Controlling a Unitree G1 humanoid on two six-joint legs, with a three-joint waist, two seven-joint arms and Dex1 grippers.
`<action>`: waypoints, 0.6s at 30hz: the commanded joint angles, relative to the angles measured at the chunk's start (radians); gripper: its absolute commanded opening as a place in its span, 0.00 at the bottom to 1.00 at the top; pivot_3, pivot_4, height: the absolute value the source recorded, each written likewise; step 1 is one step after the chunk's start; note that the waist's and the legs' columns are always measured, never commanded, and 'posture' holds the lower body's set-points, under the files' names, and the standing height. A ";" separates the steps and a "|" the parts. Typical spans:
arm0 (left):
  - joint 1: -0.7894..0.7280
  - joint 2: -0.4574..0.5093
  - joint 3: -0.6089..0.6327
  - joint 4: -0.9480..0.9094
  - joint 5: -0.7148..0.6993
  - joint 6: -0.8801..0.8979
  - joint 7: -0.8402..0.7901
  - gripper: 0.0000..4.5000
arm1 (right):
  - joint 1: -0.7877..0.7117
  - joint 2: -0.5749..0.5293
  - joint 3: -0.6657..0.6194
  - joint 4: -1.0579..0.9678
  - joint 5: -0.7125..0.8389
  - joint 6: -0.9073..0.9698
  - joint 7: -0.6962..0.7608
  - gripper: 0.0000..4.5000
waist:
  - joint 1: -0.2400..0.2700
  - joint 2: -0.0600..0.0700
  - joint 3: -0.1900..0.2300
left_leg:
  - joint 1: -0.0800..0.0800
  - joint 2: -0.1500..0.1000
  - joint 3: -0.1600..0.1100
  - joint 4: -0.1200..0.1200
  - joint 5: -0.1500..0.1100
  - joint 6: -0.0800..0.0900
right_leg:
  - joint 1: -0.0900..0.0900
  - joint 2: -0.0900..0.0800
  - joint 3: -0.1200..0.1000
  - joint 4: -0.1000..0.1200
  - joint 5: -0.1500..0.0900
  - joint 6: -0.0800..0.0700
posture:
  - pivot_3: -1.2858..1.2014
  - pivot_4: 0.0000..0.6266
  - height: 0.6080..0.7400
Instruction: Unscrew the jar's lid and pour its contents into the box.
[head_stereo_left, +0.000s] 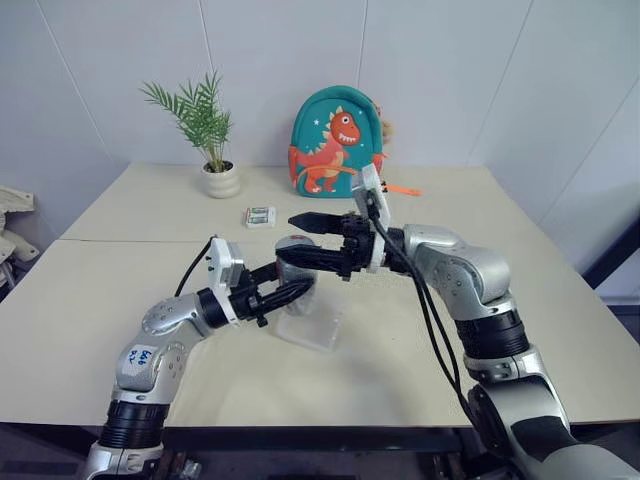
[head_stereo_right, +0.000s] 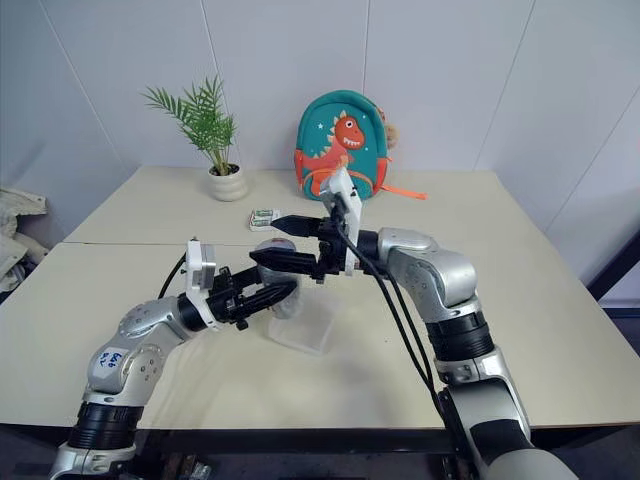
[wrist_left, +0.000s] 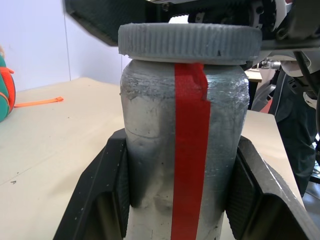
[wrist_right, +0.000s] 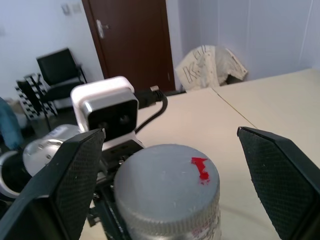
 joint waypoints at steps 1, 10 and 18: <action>-0.019 -0.007 -0.001 -0.016 -0.013 -0.009 -0.007 0.44 | -0.020 0.010 0.024 -0.014 -0.037 -0.039 -0.011 0.99 | 0.000 0.000 0.000 | 0.000 0.000 0.000 0.000 0.000 0.000 | 0.000 0.000 0.000 0.000 0.000 0.000 | 0.52 0.24 1.00; -0.026 -0.004 -0.001 -0.008 -0.015 -0.006 -0.013 0.44 | -0.027 0.004 0.004 0.015 -0.055 -0.060 -0.009 0.99 | -0.001 0.000 0.000 | 0.000 0.000 0.000 0.000 0.000 0.000 | 0.000 0.000 0.000 0.000 0.000 0.000 | 0.52 0.24 1.00; -0.026 -0.003 -0.001 -0.008 -0.013 -0.009 -0.012 0.44 | -0.004 -0.061 -0.049 0.030 -0.017 -0.044 0.036 0.99 | 0.000 0.000 0.000 | 0.000 0.000 0.000 0.000 0.000 0.000 | 0.000 0.000 0.000 0.000 0.000 0.000 | 0.52 0.24 1.00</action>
